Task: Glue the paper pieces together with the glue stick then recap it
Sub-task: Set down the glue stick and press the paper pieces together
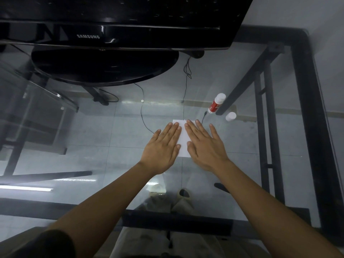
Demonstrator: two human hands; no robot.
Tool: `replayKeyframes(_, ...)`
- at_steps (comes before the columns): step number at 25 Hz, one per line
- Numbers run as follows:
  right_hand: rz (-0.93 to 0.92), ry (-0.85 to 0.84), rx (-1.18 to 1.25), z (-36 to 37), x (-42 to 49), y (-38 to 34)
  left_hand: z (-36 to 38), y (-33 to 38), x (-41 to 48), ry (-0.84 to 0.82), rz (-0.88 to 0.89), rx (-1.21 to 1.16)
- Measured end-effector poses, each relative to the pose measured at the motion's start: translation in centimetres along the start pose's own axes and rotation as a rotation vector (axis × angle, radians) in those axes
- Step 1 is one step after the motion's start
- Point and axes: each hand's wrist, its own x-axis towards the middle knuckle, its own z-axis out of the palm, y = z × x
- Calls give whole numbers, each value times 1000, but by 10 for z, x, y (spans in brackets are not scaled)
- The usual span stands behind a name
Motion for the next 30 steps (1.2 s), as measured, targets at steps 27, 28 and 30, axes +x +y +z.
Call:
replayKeyframes(27, 56, -69, 133, 9, -17, 14, -22, -20, -3, -158, 356, 118)
replayKeyframes(28, 55, -67, 127, 9, -17, 14, -24, -29, 5, -165, 326, 126)
replayKeyframes(30, 52, -66, 117, 9, -17, 15, -33, -46, 17, -125, 235, 127)
